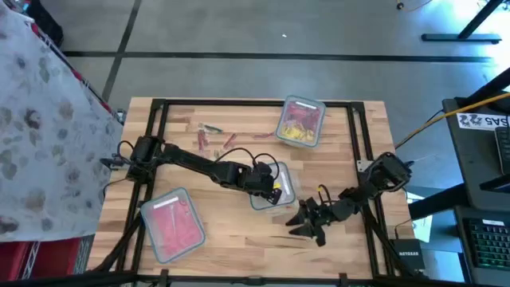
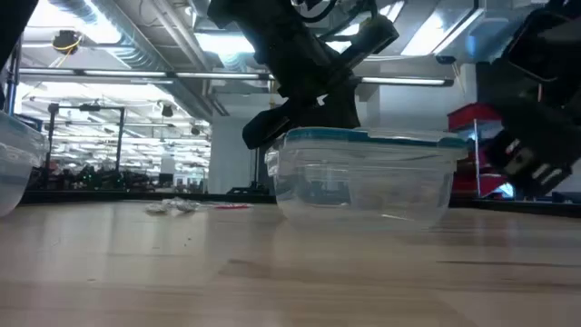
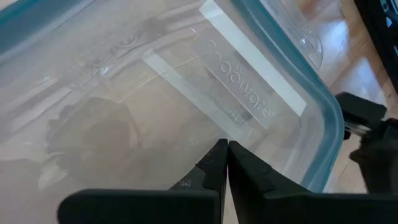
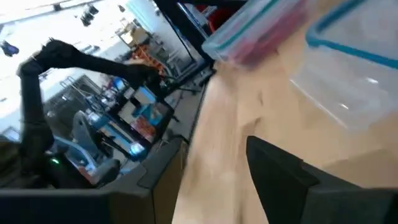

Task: Sort candy
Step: Open the square transparent bin

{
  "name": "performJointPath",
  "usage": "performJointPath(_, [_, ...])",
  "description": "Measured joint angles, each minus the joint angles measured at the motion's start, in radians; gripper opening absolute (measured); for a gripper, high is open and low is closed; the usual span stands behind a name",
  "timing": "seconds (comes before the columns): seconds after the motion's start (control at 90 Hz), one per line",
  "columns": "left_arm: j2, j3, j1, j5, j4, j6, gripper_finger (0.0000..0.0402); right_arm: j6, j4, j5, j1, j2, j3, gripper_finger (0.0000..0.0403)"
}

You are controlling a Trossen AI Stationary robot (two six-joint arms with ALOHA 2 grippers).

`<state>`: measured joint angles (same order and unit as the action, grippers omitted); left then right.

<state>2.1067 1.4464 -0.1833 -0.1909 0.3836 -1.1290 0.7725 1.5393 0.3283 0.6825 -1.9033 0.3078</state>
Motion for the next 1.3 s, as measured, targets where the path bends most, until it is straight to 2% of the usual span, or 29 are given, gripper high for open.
performJointPath(0.133, [0.000,0.005,0.000,0.002,0.000,-0.005,0.0000,0.056,-0.128,-0.014,-0.003,0.091,0.000,0.0165])
performJointPath(0.244, [0.000,0.010,-0.002,0.022,-0.025,0.000,0.0000,0.066,-0.247,0.029,-0.003,0.192,0.001,0.0158])
performJointPath(0.5, [0.014,0.011,-0.016,0.022,-0.060,-0.020,0.0000,0.252,-0.774,0.067,-0.003,0.410,0.000,0.0118])
performJointPath(0.689, [0.019,0.011,-0.031,0.016,-0.078,-0.024,0.0000,0.305,-1.041,0.068,-0.034,0.522,-0.001,0.0089])
performJointPath(0.978, [0.007,0.010,-0.072,-0.033,-0.074,-0.129,0.0000,0.315,-1.139,0.022,-0.167,0.585,-0.001,0.0053])
performJointPath(1.144, [-0.029,0.010,-0.104,-0.080,-0.046,-0.195,0.0000,0.285,-1.192,0.086,-0.239,0.613,-0.001,0.0050])
performJointPath(1.3, [-0.077,0.028,-0.109,-0.152,-0.006,-0.182,0.0000,0.266,-1.206,0.121,-0.307,0.634,0.000,0.0050])
